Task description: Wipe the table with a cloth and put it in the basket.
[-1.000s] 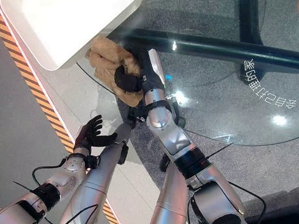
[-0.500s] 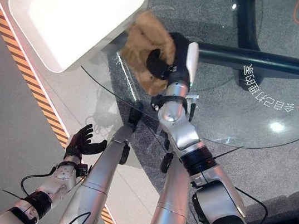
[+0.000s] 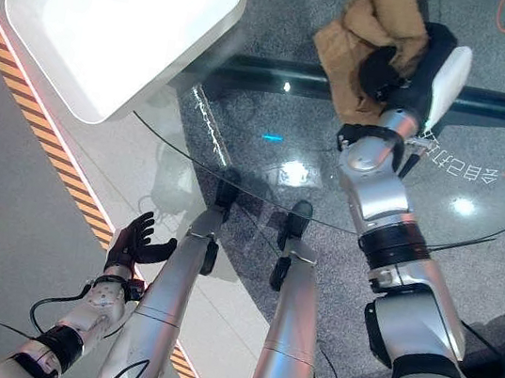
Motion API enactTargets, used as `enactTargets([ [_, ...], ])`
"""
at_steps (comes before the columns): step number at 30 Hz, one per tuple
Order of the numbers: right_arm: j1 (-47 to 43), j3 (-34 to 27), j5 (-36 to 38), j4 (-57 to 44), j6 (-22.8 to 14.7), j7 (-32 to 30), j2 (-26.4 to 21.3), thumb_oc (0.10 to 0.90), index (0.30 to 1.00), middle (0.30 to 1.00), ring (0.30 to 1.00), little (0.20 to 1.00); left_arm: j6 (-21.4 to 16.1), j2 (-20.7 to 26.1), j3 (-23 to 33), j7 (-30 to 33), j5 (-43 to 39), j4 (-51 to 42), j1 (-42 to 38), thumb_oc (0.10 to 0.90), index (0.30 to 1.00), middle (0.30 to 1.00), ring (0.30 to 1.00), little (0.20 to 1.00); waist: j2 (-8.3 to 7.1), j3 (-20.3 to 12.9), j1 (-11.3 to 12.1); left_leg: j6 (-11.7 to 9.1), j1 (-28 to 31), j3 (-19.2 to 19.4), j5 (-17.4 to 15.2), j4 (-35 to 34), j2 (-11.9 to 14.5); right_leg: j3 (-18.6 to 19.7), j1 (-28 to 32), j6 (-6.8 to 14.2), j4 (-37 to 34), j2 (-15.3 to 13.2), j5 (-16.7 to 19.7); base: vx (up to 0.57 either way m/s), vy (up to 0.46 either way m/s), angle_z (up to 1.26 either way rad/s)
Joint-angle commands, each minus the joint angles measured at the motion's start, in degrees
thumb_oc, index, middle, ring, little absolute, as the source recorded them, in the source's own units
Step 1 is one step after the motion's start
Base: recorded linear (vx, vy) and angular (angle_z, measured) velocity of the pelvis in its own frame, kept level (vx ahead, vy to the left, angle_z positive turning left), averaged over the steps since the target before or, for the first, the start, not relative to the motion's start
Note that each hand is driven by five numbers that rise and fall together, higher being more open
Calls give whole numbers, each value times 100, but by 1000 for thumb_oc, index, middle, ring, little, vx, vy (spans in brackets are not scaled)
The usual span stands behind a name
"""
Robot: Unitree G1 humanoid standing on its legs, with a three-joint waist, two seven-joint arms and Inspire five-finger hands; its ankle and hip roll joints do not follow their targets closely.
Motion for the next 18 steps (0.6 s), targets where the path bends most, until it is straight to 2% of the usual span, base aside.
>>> enactTargets([
  [1,-324,-275,213,-78,-661,-899,-1150,100,300,300,300,200,-201,19,-149,-59,-109,30,902,800,900,900,900,900,201,-120,-112,315,101,186,-704,290,-261,-106,4,9,-731,349,705,0,0,0],
  [7,-121,-481,606,280,-845,-1261,-1385,100,300,300,300,200,-273,77,-123,-101,-168,13,941,800,900,900,900,900,190,-120,-157,315,121,213,-717,252,-244,-96,36,2,-797,365,699,-5,0,-1],
  [12,232,-913,1104,614,-1172,-1849,-1518,100,300,300,300,200,-332,121,-139,-88,-200,4,964,800,900,900,900,900,169,-120,-209,319,171,221,-712,183,-234,-92,102,9,-887,365,714,-9,-10,-2],
  [18,348,-1202,1184,640,-1555,-2676,-1453,100,300,300,300,200,-308,102,-179,-37,-211,2,908,800,900,900,900,900,193,-120,-227,337,210,235,-719,136,-235,-75,131,21,-947,365,733,-1,-1,-1],
])
